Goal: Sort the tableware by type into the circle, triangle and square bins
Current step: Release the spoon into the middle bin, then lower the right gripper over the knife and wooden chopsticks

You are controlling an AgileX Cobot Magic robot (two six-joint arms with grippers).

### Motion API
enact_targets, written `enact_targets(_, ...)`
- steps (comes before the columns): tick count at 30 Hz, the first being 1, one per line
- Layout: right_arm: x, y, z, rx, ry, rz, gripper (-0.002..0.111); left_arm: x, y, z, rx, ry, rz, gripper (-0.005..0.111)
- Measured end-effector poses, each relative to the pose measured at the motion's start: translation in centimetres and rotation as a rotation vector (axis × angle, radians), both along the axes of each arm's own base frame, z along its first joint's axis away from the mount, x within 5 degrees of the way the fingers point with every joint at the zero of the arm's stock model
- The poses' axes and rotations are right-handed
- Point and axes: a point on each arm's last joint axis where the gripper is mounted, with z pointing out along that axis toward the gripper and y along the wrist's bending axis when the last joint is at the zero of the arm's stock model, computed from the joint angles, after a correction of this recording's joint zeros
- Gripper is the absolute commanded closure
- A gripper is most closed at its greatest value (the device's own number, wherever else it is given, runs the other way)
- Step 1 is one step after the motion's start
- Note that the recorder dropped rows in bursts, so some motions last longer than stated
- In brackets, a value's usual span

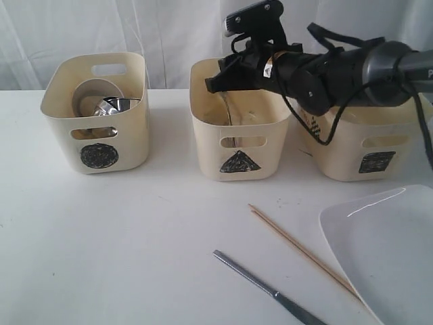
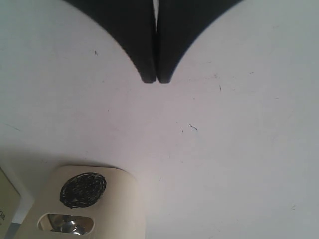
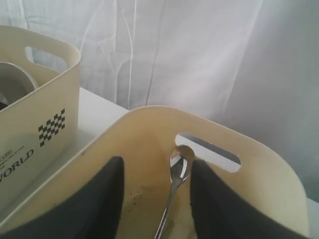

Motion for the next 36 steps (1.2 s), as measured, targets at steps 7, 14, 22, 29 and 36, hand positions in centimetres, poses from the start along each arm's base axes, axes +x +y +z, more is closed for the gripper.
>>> enact_targets(7,-3.5,-1.8,5.0,-0.087,0.170,-0.077,0.067,0.0,0.0,0.0,0.000,0.000,0.000,0.107)
enact_targets(14,-9.5,-4.5,8.8,-0.194,0.477,-0.188,0.067,0.0,0.0,0.0,0.000,0.000,0.000,0.107)
enact_targets(22,-14.2,-3.8,5.9,-0.263,0.984,0.061,0.067,0.0,0.0,0.0,0.000,0.000,0.000,0.107)
enact_targets(29,-15.3,-0.4,3.2,-0.250,1.038,0.277,0.067,0.0,0.0,0.0,0.000,0.000,0.000,0.107)
enact_targets(36,-14.2,1.4,0.3,-0.394,1.011,0.316,0.055,0.0,0.0,0.0,0.000,0.000,0.000,0.107)
